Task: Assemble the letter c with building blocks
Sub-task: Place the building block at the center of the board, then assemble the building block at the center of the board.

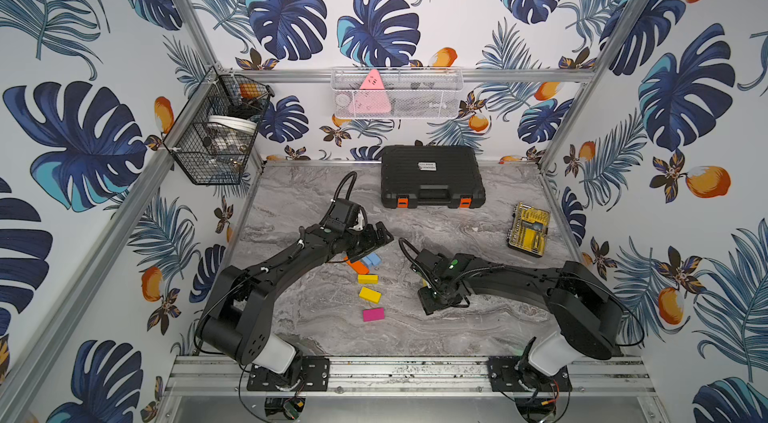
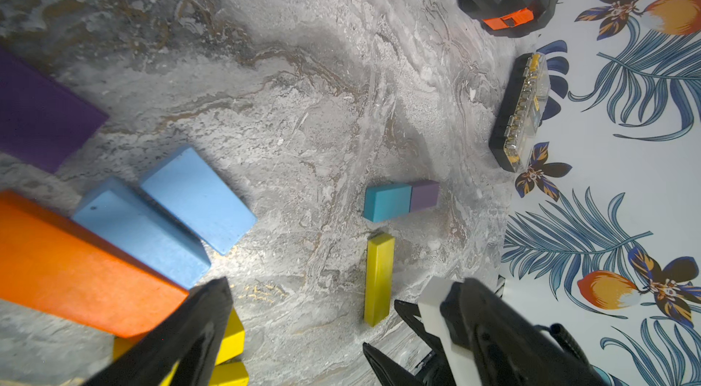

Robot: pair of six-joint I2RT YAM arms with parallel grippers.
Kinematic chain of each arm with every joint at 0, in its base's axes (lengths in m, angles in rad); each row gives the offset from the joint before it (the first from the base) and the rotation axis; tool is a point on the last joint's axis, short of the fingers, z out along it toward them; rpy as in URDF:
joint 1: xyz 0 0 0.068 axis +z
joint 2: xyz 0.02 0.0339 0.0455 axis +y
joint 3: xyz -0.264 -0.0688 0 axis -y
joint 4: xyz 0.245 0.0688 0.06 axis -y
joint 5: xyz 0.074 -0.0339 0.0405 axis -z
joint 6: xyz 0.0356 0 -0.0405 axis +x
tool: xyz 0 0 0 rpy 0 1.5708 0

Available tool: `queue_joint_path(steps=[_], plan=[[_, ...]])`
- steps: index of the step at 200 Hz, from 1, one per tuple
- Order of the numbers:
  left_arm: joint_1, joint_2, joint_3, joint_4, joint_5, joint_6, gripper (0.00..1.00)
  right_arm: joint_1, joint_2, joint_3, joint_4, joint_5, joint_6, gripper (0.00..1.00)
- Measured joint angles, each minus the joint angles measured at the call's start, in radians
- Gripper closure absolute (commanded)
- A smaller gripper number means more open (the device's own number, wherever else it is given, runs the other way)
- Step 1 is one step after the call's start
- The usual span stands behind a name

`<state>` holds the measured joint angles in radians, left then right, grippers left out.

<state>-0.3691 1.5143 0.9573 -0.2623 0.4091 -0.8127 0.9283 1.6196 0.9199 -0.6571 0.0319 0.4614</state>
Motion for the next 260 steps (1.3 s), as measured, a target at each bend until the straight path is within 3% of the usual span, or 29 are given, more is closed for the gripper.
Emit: queue_joint_path(steps=[44, 91, 151, 228, 260], plan=[[0.0, 0.004, 0.0, 0.0, 0.006, 0.0, 0.01, 0.0, 0.021, 0.015, 0.011, -0.007, 0.014, 0.32], [0.0, 0.004, 0.0, 0.0, 0.006, 0.0, 0.01, 0.0, 0.071, 0.08, 0.018, 0.038, 0.096, 0.33], [0.0, 0.004, -0.004, 0.0, 0.006, 0.0, 0.01, -0.001, 0.126, 0.133, -0.001, 0.109, 0.184, 0.41], [0.0, 0.007, -0.011, 0.002, 0.006, 0.0, 0.01, -0.01, 0.144, 0.134, 0.0, 0.111, 0.219, 0.59], [0.0, 0.008, -0.017, 0.005, 0.007, 0.0, 0.01, -0.015, 0.149, 0.134, 0.004, 0.103, 0.23, 0.6]])
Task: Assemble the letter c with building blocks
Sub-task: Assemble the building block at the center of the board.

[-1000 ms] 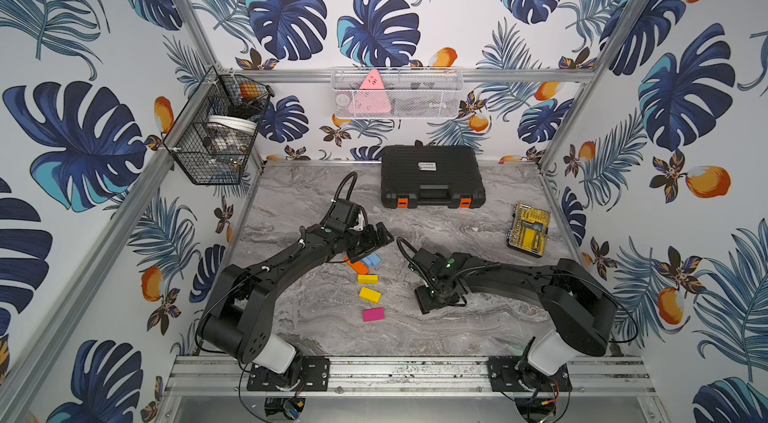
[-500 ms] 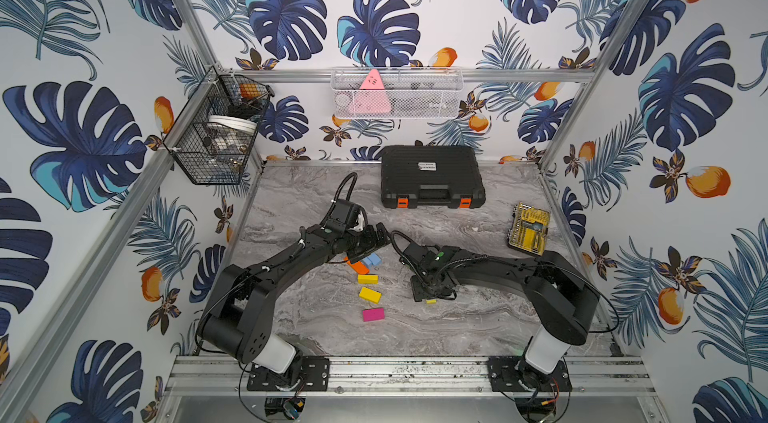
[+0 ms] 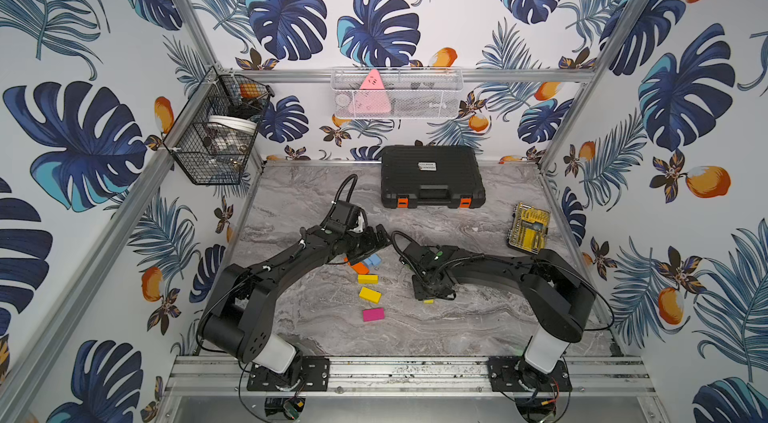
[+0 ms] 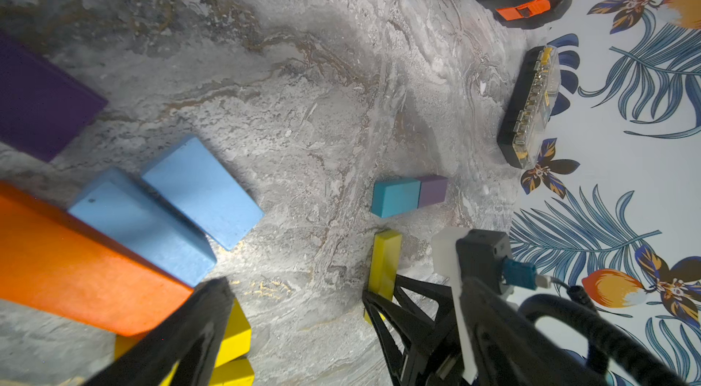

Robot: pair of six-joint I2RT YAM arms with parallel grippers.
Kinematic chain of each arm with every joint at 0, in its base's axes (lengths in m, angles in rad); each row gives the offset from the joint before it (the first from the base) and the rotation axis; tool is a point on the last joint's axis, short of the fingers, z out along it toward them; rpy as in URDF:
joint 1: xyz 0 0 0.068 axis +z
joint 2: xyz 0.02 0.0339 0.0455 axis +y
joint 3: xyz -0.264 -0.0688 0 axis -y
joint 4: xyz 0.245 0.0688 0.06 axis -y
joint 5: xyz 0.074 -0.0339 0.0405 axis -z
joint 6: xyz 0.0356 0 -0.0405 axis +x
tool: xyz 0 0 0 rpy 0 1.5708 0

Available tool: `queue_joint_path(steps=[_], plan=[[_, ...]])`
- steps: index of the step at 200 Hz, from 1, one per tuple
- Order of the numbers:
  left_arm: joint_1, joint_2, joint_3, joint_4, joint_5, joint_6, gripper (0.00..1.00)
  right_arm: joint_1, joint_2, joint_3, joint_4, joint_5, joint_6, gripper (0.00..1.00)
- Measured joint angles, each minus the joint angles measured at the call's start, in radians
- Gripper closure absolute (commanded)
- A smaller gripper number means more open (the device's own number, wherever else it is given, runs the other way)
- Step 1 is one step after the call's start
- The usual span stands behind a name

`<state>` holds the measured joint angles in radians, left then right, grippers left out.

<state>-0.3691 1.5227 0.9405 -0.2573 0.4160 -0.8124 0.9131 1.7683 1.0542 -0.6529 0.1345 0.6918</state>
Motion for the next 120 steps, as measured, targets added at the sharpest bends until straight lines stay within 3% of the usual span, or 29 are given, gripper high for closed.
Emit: queue_joint_path(steps=[120], plan=[[0.0, 0.001, -0.008, 0.004, 0.005, 0.0, 0.01, -0.011, 0.015, 0.018, 0.01, -0.014, 0.005, 0.62]])
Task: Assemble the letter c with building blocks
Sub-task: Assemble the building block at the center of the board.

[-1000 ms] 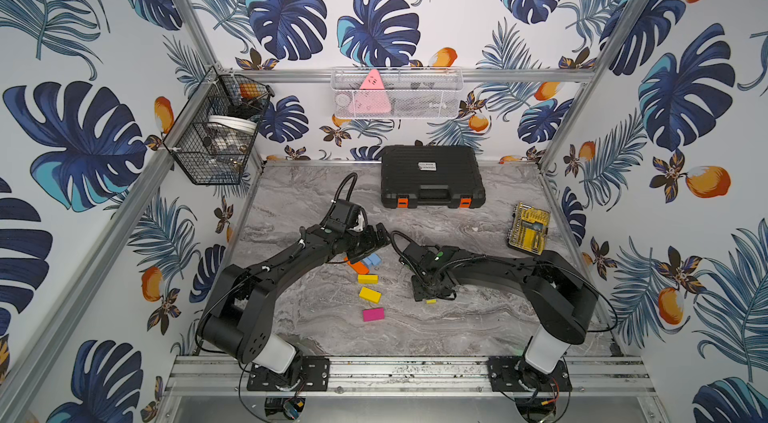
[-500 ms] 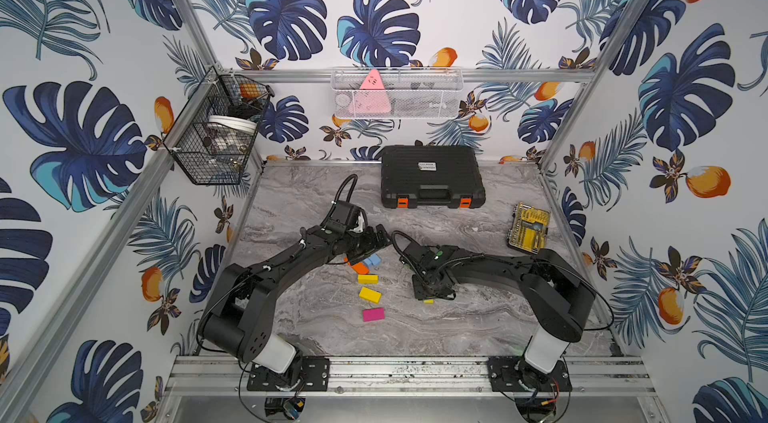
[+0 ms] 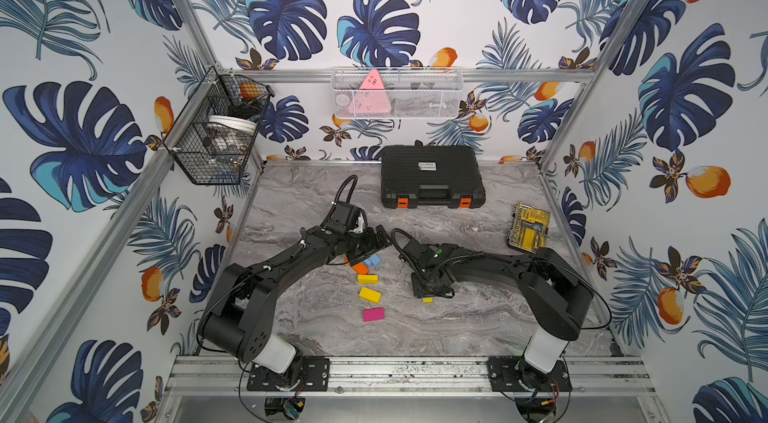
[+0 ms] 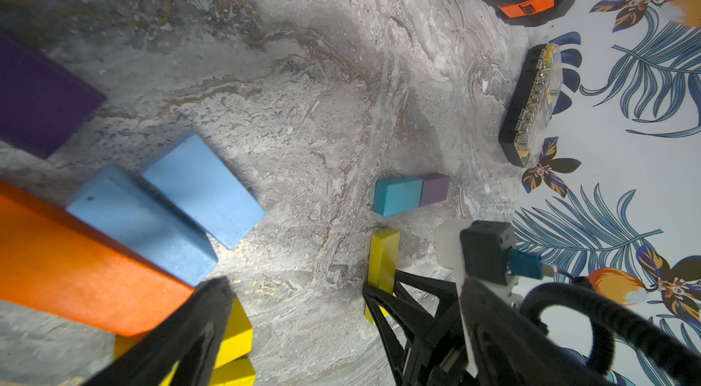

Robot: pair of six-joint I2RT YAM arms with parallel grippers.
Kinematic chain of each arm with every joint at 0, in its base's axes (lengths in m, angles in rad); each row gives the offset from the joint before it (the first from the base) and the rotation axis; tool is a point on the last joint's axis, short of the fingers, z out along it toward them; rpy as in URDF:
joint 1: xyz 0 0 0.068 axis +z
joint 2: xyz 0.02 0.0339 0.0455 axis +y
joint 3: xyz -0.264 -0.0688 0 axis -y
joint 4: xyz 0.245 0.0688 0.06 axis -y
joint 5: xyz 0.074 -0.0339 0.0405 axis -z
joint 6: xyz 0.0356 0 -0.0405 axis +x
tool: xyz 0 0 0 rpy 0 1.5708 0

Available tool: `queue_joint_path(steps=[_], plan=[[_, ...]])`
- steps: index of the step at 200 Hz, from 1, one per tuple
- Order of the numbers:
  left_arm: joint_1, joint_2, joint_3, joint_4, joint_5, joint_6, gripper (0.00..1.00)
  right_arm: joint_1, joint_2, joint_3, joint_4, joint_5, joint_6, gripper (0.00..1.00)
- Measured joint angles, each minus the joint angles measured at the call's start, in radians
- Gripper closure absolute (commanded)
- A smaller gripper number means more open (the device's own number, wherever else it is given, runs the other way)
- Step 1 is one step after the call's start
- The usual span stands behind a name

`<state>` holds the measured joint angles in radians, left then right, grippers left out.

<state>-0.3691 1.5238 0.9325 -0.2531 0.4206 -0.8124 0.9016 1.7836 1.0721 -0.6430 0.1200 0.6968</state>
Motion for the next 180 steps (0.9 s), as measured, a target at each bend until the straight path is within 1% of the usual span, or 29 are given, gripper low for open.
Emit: queue_joint_path(steps=[15, 21, 27, 37, 48, 56, 65, 89, 122, 138, 180], plan=[[0.0, 0.0, -0.003, 0.001, 0.002, 0.0, 0.01, 0.0, 0.001, 0.002, 0.003, -0.003, 0.0, 0.61], [0.0, 0.0, -0.003, 0.001, 0.002, 0.0, 0.01, 0.0, 0.001, 0.002, 0.004, -0.003, 0.0, 0.59], [0.0, 0.0, -0.003, 0.002, 0.002, 0.0, 0.01, 0.0, 0.001, 0.002, 0.005, -0.003, 0.0, 0.55], [0.0, 0.0, -0.003, 0.003, 0.002, 0.0, 0.01, 0.0, 0.001, 0.003, 0.01, -0.008, 0.0, 0.43], [0.0, 0.0, -0.003, 0.003, 0.002, 0.0, 0.01, 0.0, -0.003, 0.002, 0.018, -0.011, -0.001, 0.33], [0.0, 0.0, -0.003, 0.003, 0.002, 0.0, 0.01, 0.0, -0.014, -0.002, 0.021, -0.014, -0.002, 0.29], [0.0, 0.0, -0.003, 0.003, 0.002, 0.0, 0.01, 0.0, -0.035, -0.006, 0.019, -0.015, -0.002, 0.27], [0.0, 0.0, -0.003, 0.003, 0.003, 0.0, 0.01, -0.001, -0.124, -0.029, 0.02, -0.006, -0.008, 0.26], [0.0, 0.0, -0.003, 0.003, 0.008, 0.0, 0.01, -0.006, -0.236, -0.106, 0.005, 0.01, -0.033, 0.27], [0.0, 0.0, -0.002, 0.003, 0.011, 0.0, 0.01, -0.007, -0.27, -0.154, -0.01, 0.013, -0.056, 0.27], [0.0, 0.007, 0.008, 0.005, 0.019, 0.0, 0.01, -0.005, -0.317, -0.257, -0.018, -0.003, -0.061, 0.26]])
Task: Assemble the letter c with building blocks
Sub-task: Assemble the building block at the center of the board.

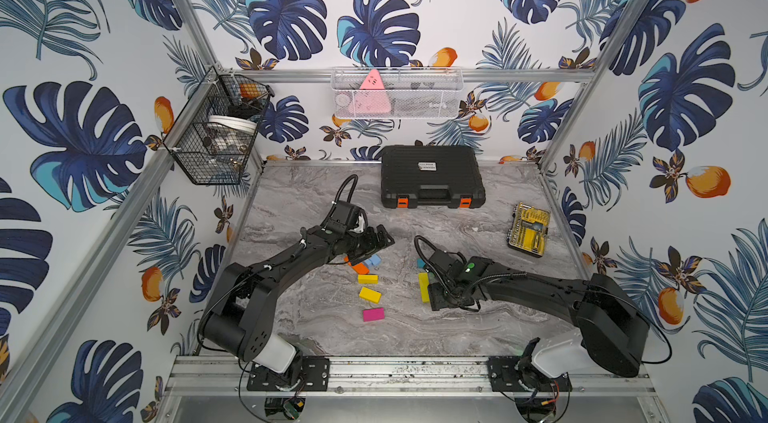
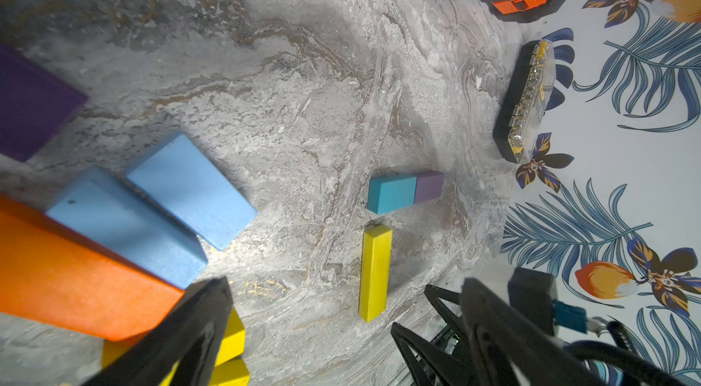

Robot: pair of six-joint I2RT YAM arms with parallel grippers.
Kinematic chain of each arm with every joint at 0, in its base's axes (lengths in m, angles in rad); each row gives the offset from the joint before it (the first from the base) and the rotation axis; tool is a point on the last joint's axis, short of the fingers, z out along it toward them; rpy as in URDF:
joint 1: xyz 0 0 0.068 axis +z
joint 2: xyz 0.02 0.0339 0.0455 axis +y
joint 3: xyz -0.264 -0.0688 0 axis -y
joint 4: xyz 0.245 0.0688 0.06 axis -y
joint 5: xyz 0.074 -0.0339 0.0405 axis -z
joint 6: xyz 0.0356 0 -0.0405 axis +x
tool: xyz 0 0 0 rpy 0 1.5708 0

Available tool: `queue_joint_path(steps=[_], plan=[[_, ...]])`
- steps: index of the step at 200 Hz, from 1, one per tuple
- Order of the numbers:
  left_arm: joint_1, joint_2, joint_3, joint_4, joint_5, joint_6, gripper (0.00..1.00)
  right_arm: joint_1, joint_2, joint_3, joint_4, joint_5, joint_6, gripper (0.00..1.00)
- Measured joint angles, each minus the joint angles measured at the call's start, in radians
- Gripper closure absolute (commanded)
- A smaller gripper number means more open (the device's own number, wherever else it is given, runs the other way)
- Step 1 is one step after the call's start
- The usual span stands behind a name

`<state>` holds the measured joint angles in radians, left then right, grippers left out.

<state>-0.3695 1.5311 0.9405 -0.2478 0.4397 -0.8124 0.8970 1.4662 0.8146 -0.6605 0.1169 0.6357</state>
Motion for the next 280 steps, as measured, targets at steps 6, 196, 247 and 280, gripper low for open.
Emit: queue_joint_path(steps=[6, 196, 247, 280], plan=[[0.0, 0.001, 0.002, 0.0, 0.002, 0.0, 0.01, 0.002, 0.0, -0.006, 0.001, 0.0, 0.0, 0.26], [-0.022, 0.017, 0.009, 0.001, 0.001, -0.001, 0.01, 0.037, 0.11, 0.024, 0.061, 0.024, 0.045, 0.2], [-0.029, 0.021, 0.009, 0.003, -0.002, -0.001, 0.01, 0.037, 0.124, 0.032, 0.062, 0.037, 0.053, 0.2], [-0.035, 0.024, 0.009, 0.009, -0.003, -0.003, 0.01, 0.037, 0.13, 0.037, 0.062, 0.043, 0.053, 0.2]])
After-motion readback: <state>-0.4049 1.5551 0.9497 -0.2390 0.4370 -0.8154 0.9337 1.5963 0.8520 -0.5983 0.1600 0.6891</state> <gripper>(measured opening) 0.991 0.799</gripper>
